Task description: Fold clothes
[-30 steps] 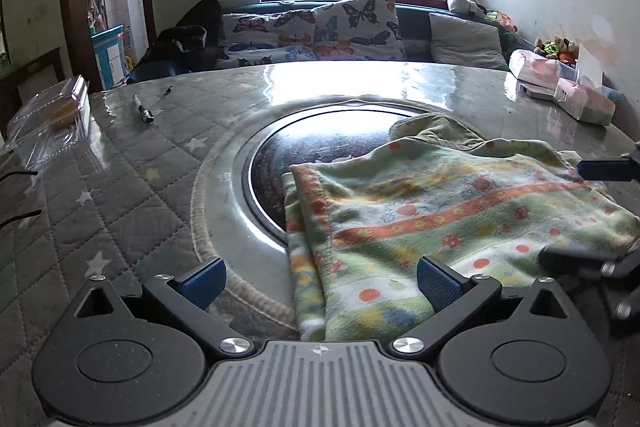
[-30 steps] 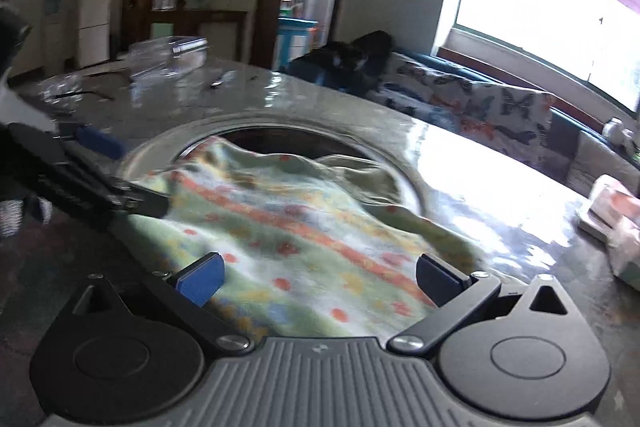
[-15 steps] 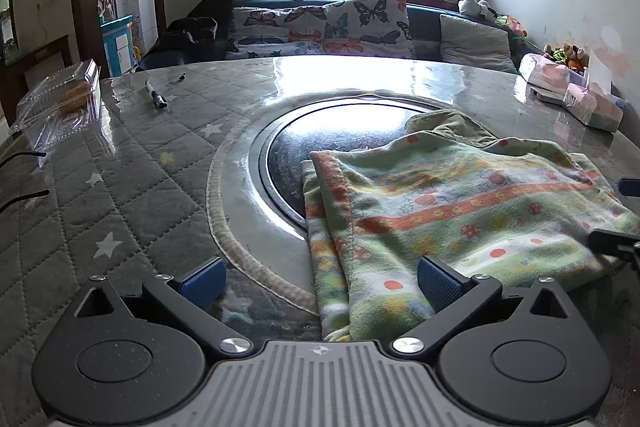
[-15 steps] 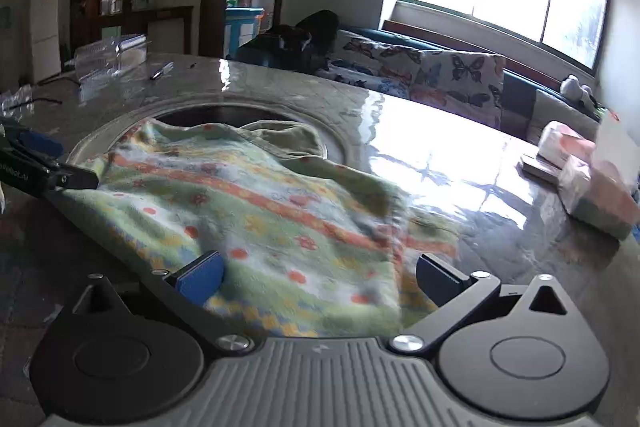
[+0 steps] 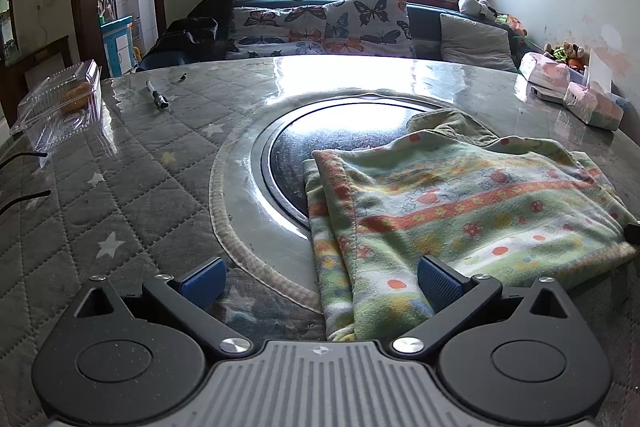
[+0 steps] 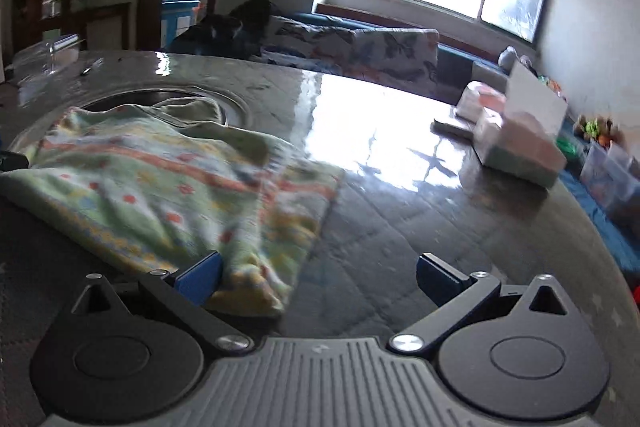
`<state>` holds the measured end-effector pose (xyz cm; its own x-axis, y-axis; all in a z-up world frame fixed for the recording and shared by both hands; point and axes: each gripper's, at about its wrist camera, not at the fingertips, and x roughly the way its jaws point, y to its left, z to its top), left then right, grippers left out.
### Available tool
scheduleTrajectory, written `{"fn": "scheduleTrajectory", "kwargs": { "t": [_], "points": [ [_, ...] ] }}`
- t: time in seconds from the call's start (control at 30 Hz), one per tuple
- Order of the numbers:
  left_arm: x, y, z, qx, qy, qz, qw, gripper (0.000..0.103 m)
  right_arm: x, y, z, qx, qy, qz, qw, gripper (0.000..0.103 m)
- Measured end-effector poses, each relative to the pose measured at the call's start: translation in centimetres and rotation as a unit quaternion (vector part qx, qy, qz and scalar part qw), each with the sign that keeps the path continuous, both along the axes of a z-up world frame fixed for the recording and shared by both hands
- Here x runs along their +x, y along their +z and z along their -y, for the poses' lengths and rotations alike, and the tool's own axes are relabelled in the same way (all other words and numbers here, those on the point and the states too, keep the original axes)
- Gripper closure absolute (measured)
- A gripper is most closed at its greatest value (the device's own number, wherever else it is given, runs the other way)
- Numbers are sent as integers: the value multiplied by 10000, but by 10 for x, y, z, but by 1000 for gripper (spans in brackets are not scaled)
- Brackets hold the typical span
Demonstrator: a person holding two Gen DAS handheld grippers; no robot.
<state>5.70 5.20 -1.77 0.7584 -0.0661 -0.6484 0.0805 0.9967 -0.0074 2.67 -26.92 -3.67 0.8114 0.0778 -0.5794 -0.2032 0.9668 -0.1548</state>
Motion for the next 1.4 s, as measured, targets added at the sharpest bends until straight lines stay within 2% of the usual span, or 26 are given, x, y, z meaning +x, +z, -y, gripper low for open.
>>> {"fn": "scheduleTrajectory", "kwargs": {
  "t": [0.13,0.77,1.0,1.27,1.4],
  "points": [
    [-1,1,-1,26,-9,-9,10000,0,-2,1,11,50,-117,-31,9999,0],
    [3,3,-4,117,42,3,9999,0,21,6,-4,-257,90,19,9996,0],
    [4,8,-12,0,134,17,9999,0,33,5,-10,-301,183,-45,9994,0],
    [42,15,-11,242,412,135,9988,0,55,11,-18,-347,264,41,9990,0],
    [65,15,-10,423,561,115,9975,0,80,14,-23,-412,208,127,9989,0]
  ]
}}
